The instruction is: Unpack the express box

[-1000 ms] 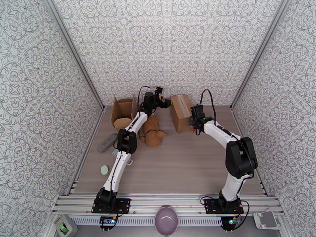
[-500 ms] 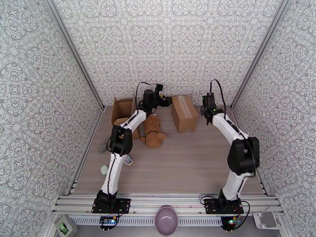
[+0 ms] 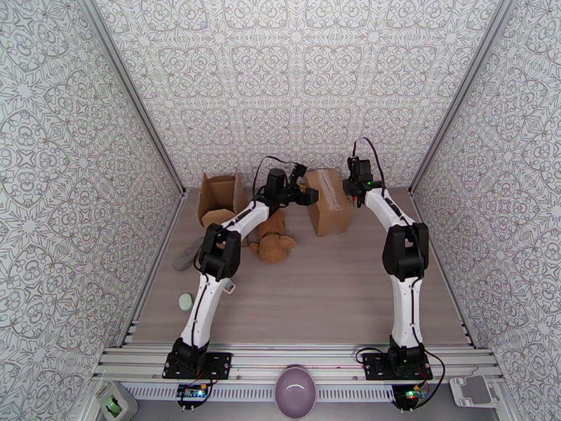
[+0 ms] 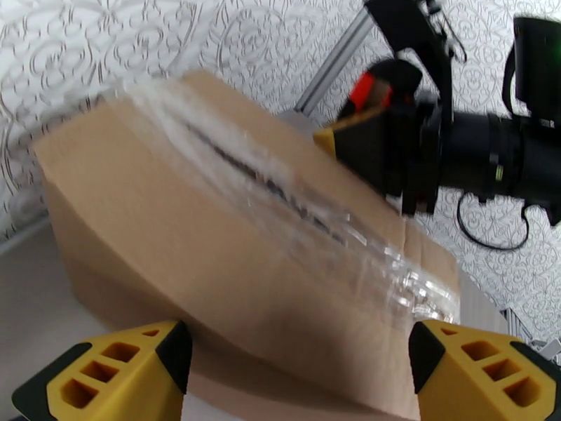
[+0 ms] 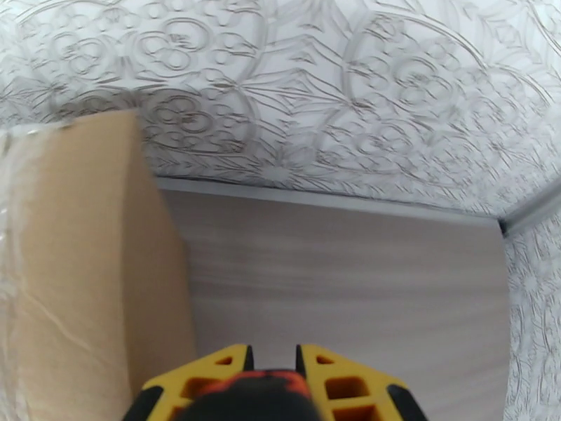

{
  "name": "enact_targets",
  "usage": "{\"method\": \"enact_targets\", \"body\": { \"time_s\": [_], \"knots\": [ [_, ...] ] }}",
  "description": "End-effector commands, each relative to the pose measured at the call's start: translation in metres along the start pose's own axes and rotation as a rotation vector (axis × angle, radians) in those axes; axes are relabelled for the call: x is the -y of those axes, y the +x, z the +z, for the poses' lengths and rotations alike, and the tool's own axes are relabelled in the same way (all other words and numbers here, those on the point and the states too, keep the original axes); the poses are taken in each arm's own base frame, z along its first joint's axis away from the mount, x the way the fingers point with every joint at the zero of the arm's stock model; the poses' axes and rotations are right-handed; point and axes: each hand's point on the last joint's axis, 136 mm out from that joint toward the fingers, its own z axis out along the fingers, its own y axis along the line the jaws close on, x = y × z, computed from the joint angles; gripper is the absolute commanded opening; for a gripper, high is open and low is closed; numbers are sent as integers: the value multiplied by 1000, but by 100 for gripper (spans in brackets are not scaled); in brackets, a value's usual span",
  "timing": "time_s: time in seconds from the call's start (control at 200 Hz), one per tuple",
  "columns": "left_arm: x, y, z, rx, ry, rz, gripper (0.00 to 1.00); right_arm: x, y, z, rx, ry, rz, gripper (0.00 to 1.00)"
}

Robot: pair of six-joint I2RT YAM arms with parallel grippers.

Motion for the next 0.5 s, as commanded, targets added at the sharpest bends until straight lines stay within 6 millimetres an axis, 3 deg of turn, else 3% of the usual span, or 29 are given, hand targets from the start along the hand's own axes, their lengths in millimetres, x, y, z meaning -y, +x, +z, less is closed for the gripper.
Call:
{"method": "enact_targets", "body": {
  "time_s": [0.0, 0.285, 0.32, 0.35, 0.495],
  "knots": [
    [51, 11, 5, -51, 128, 6, 87, -44, -1, -9, 49, -194, -59, 0],
    [116, 48, 9, -105, 181, 43, 87, -90, 18, -46, 97, -469, -134, 0],
    [120, 62, 10, -128, 182, 44, 87, -95, 20, -49, 95, -498, -137, 0],
    [135, 56, 5, -116, 188, 69, 87, -99, 22, -52, 96, -519, -138, 0],
    [163, 85, -4, -167, 161, 85, 88, -115, 25, -68, 105, -584, -157, 0]
  ]
}}
